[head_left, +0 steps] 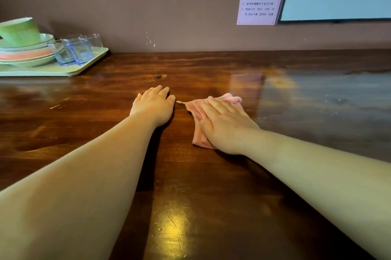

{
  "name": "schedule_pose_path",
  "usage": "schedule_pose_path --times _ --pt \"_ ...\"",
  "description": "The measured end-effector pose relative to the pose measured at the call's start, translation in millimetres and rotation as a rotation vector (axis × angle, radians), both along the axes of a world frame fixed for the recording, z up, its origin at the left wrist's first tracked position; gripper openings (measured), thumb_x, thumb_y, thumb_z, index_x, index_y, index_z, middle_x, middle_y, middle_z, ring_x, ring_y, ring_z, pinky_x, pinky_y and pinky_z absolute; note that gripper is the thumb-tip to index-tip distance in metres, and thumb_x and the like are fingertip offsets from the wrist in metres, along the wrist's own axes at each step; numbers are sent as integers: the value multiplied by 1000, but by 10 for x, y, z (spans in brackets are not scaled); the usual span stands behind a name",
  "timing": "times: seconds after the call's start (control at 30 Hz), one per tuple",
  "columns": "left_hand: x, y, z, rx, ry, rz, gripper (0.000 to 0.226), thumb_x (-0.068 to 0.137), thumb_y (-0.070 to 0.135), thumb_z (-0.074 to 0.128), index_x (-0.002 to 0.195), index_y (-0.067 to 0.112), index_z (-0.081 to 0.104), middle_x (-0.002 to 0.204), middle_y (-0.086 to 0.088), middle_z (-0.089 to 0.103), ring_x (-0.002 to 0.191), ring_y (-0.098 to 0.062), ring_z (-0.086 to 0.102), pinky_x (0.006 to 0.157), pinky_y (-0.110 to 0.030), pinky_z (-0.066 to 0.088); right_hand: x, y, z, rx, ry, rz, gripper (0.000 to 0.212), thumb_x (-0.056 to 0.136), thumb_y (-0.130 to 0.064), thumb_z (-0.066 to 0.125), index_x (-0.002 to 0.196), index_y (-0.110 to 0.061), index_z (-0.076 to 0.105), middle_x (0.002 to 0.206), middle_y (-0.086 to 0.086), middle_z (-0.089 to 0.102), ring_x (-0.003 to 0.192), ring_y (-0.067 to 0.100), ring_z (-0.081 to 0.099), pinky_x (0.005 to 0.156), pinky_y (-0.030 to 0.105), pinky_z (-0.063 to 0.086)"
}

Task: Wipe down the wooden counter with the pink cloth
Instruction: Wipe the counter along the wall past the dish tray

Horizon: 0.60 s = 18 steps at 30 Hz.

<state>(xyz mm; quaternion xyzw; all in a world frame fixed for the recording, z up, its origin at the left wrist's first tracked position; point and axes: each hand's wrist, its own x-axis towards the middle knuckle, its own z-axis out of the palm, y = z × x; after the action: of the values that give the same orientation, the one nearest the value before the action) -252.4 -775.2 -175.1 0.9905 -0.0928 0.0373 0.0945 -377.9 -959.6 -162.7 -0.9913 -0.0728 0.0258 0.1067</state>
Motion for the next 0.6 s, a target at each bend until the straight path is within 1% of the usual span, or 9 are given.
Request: schedule_pose_path --times 0.1,0.17,0.2,0.3,0.37,0.5,0.6 --pt "-9 -3 5 4 2 -4 58 100 53 19 153 29 21 161 4 15 148 -18 11 118 -44 7 217 -1 84 -34 -57 -81 52 109 -37 13 159 -28 21 165 -2 22 152 19 17 124 46 10" --pt "-6 -17 8 4 -8 -6 58 100 53 19 153 29 21 161 4 15 148 -18 11 118 -44 7 291 2 117 -56 -70 -115 51 109 -38 12 158 -26 24 164 -1 26 151 20 21 123 46 12" --pt "-7 -22 4 3 -2 -6 58 100 54 20 153 30 21 161 4 15 148 -18 11 118 -44 7 242 -19 93 -51 -59 -99 52 109 -38 11 158 -25 22 164 0 24 151 20 20 124 46 12" --pt "6 -20 -20 4 5 -5 64 97 62 19 152 30 22 161 4 16 148 -19 12 118 -45 8 -31 -178 -54 -30 -46 -20 56 108 -39 8 162 -24 9 169 -2 8 156 17 4 126 44 5" --pt "6 -13 -27 1 -8 -4 71 93 69 18 152 30 24 160 4 18 147 -20 14 118 -45 9 -32 -318 -66 -22 -42 -10 56 107 -40 6 162 -27 7 170 -5 3 156 14 -1 127 44 2" --pt "-18 -5 11 36 -4 -15 81 88 77 18 152 29 23 160 3 18 147 -21 15 118 -46 11 229 -370 49 -17 -41 -130 55 107 -41 7 161 -30 14 169 -3 11 156 18 5 126 47 5" --pt "-37 -7 23 49 -6 -18 82 87 77 19 153 28 22 161 2 18 147 -22 15 118 -47 11 103 -401 -14 -26 -65 -96 56 106 -41 8 161 -28 13 168 -2 14 155 21 9 125 49 8"
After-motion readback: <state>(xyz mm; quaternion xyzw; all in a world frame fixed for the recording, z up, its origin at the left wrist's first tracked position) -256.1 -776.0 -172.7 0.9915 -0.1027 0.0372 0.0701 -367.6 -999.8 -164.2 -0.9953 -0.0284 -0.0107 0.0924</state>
